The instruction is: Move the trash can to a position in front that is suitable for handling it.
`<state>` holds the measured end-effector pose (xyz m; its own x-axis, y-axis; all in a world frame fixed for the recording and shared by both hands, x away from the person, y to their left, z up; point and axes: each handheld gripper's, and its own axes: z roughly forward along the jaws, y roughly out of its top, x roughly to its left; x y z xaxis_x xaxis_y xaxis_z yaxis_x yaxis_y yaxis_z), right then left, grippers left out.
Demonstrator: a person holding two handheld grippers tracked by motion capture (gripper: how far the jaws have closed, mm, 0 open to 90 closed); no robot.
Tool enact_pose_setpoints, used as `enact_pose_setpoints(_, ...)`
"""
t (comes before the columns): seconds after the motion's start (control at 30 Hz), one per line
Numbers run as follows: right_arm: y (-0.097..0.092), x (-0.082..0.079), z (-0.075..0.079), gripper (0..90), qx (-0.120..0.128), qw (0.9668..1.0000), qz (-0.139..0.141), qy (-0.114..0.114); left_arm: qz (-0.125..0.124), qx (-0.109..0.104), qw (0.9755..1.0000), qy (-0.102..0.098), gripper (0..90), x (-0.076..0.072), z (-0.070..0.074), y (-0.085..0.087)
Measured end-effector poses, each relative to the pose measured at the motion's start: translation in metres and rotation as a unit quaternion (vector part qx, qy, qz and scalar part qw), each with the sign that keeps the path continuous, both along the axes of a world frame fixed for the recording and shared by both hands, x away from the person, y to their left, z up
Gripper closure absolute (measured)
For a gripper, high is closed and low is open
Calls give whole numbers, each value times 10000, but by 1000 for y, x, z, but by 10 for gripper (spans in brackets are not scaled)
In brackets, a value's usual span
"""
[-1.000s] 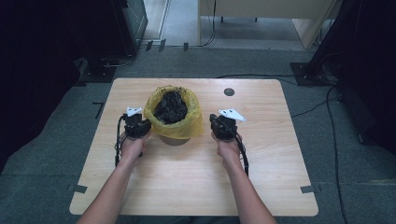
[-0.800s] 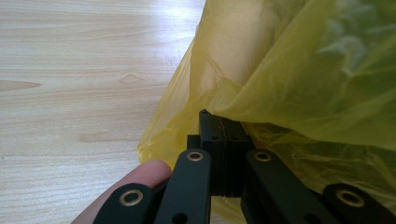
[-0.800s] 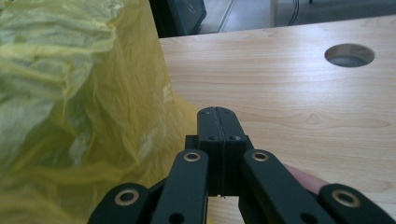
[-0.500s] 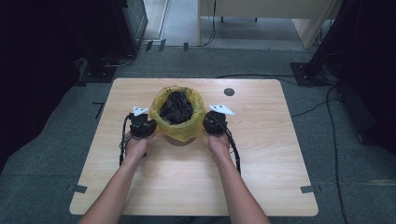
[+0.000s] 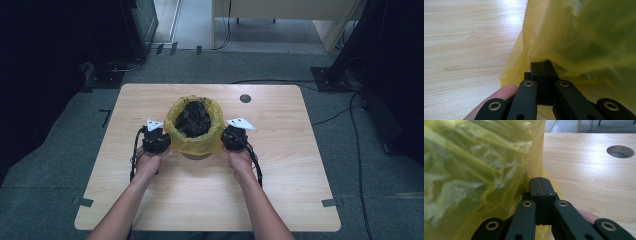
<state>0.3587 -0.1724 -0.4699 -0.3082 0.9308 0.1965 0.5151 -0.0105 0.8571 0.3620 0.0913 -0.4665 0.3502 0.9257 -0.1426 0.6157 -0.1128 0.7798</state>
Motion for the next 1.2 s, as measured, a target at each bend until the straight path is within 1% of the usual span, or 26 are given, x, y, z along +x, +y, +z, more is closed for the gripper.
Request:
enact_pose_setpoints(0.03,-1,-2,0,900,3,10000,31,6,1,3,10000,-12,900,-2,0,-1)
enact_pose_setpoints(0.13,-4,-9,0,900,-88,9999,95,-22,-50,-10,10000,-36,900,-7,-1,-3)
enact_pose_setpoints(0.23,-7,-12,1,900,-140,9999,93,3,-97,60,9999,-113,900,-12,-2,-6)
enact_pose_setpoints(0.27,-9,-13,2,900,-159,9998,84,-30,88,198,9996,-193,900,-10,-1,-5)
enact_pose_setpoints(0.33,-10,-12,2,900,-238,9997,41,-44,316,174,9992,-164,900,-4,-2,-1)
enact_pose_setpoints(0.37,-10,-12,2,900,-238,9997,41,-44,316,174,9992,-164,900,-4,-2,-1)
enact_pose_setpoints(0.4,-11,-11,3,900,-287,9996,-14,-75,398,166,9990,-154,900,0,-2,2)
enact_pose_setpoints(0.43,-13,-7,2,900,-226,9996,-148,-85,450,47,9989,-82,900,7,-2,5)
enact_pose_setpoints(0.47,-15,-4,2,900,-143,9996,-235,-89,450,47,9989,-82,900,7,-2,5)
enact_pose_setpoints(0.5,-16,-1,1,900,-20,9995,-328,-46,404,22,9991,-85,900,10,-2,4)
enact_pose_setpoints(0.53,-16,-1,1,900,-20,9995,-328,-46,372,19,9993,-97,900,13,-2,1)
enact_pose_setpoints(0.57,-17,5,-1,900,208,9990,-390,-25,305,25,9995,-106,900,15,-1,-2)
enact_pose_setpoints(0.6,-16,6,-2,900,272,9988,-397,-14,265,32,9996,-121,900,18,0,-4)
enact_pose_setpoints(0.67,-14,8,-2,900,262,9989,-376,-44,175,32,9997,-144,900,22,1,-9)
enact_pose_setpoints(0.7,-10,9,-2,900,261,9992,-291,-121,74,-66,9998,-151,900,26,2,-10)
enact_pose_setpoints(0.73,-8,10,-1,900,228,9992,-297,-150,31,-96,9998,-147,900,28,1,-9)
enact_pose_setpoints(0.77,-7,10,0,900,150,9992,-328,-160,-23,-132,9998,-123,900,29,1,-9)
enact_pose_setpoints(0.8,-7,11,0,900,177,9992,-337,-141,-76,-170,9998,-116,900,30,0,-8)
enact_pose_setpoints(0.83,-7,11,0,900,177,9992,-337,-141,-76,-170,9998,-116,900,30,0,-8)
enact_pose_setpoints(0.87,-8,11,0,900,205,9992,-314,-136,-145,-210,9996,-102,900,29,0,-8)
enact_pose_setpoints(0.9,-8,11,-1,900,124,9994,-289,-158,-257,-66,9995,-179,900,26,0,-10)
enact_pose_setpoints(0.97,-10,10,0,900,29,9996,-232,-168,-327,37,9992,-223,900,23,1,-11)
enact_pose_setpoints(1.0,-10,10,0,900,29,9996,-232,-168,-327,37,9992,-223,900,23,1,-11)
enact_pose_setpoints(1.2,-15,2,0,900,-22,9998,-82,-155,-372,67,9989,-288,900,10,0,-13)
